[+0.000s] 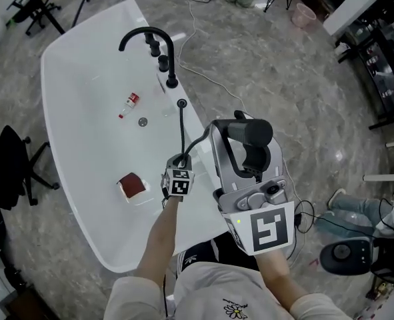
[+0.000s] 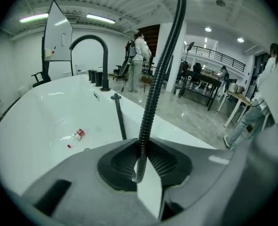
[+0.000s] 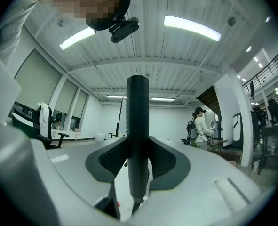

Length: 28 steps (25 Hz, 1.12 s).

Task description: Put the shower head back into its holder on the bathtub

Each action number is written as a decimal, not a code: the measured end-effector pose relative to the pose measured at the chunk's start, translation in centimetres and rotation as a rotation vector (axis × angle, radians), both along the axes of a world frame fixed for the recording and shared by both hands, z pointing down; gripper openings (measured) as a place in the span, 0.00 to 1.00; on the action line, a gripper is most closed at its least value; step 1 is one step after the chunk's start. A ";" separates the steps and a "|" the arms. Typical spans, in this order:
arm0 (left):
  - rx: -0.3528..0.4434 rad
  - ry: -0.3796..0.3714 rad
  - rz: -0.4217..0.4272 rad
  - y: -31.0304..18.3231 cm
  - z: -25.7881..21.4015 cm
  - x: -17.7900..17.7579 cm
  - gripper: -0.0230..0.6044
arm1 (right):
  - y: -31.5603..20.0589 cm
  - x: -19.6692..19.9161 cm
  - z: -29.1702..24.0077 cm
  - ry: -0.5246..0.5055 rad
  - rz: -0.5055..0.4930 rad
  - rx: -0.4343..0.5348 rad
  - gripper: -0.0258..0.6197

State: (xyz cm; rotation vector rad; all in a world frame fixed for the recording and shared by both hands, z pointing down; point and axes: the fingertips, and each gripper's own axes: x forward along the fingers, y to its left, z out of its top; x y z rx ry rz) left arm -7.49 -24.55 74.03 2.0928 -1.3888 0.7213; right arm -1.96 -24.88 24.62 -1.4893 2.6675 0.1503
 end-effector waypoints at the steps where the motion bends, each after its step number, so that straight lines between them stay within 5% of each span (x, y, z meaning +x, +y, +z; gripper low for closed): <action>1: 0.030 0.002 -0.013 -1.0 -0.9 -0.4 0.14 | -0.3 0.0 -0.2 0.000 0.012 0.005 0.25; 10: 0.323 -0.021 -0.076 -13.7 -15.4 -4.2 0.14 | -0.8 -0.3 -5.3 -0.015 0.017 0.080 0.25; 19: 0.632 0.001 -0.091 -21.8 -30.3 -2.8 0.14 | 0.4 1.7 -9.5 -0.069 0.040 0.160 0.25; 24: 0.668 0.078 -0.107 -23.1 -32.0 -1.7 0.14 | -0.3 2.3 -6.7 -0.031 0.031 0.091 0.25; 28: 0.547 0.079 -0.096 -22.2 -26.1 -0.6 0.15 | -1.4 2.5 -4.7 -0.043 0.024 0.038 0.25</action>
